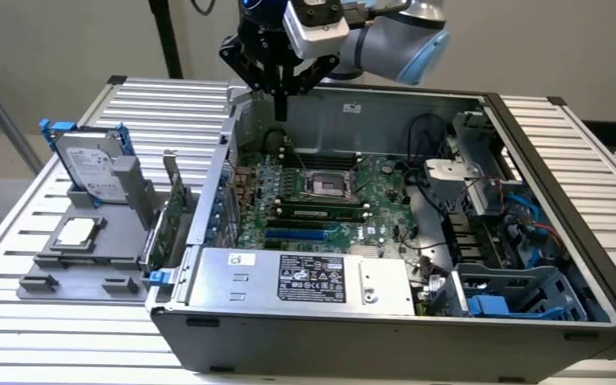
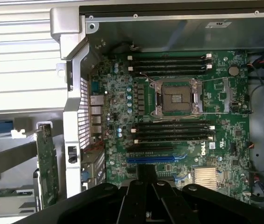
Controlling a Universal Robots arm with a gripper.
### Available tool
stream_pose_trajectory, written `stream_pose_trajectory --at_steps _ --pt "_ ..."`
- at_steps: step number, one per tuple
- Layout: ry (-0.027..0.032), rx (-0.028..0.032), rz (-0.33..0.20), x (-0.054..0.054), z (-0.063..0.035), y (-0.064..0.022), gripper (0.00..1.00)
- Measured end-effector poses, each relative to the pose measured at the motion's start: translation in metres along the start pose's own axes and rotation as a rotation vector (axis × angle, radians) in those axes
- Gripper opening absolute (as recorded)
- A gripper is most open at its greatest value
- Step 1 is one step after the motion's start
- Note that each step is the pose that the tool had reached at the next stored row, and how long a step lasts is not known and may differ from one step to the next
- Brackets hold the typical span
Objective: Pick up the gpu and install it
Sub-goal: 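Reach for the gpu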
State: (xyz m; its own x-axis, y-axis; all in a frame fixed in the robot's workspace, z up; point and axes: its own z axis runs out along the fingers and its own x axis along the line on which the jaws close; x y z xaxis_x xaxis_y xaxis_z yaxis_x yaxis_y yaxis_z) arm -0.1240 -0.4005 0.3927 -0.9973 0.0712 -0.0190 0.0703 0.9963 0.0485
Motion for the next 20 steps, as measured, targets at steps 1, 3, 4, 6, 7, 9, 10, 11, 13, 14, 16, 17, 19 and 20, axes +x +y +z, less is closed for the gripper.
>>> stream_pose_trajectory --at_steps 1,3,4,6,7,9,10,11,13,14,16,17,19,20 --pt "-0.0002 -0.0001 0.000 0.003 -0.0001 -0.0029 0.11" --pt "-0.0002 -0.0002 0.000 0.010 -0.0003 -0.0084 0.11" --pt "-0.0002 -0.0001 0.000 0.014 -0.0005 -0.0110 0.11" --pt "-0.0003 -0.0002 0.000 0.021 -0.0007 -0.0163 0.11" --pt "-0.0003 -0.0002 0.000 0.025 -0.0008 -0.0187 0.11" --pt "-0.0002 -0.0002 0.000 0.034 -0.0011 -0.0237 0.11" --pt "-0.0003 -0.0002 0.000 0.038 -0.0012 -0.0257 0.11" --pt "-0.0003 -0.0002 0.000 0.042 -0.0012 -0.0276 0.11" --pt "-0.0003 -0.0002 0.000 0.051 -0.0013 -0.0310 0.11" --pt "-0.0002 -0.0002 0.000 0.056 -0.0013 -0.0325 0.11" --pt "-0.0003 -0.0002 0.000 0.065 -0.0013 -0.0353 0.11" --pt "-0.0003 -0.0002 0.000 0.069 -0.0011 -0.0366 0.11" --pt "-0.0002 0.0000 0.000 0.078 -0.0007 -0.0388 0.11" --pt "-0.0002 0.0001 0.000 0.083 -0.0004 -0.0398 0.11"
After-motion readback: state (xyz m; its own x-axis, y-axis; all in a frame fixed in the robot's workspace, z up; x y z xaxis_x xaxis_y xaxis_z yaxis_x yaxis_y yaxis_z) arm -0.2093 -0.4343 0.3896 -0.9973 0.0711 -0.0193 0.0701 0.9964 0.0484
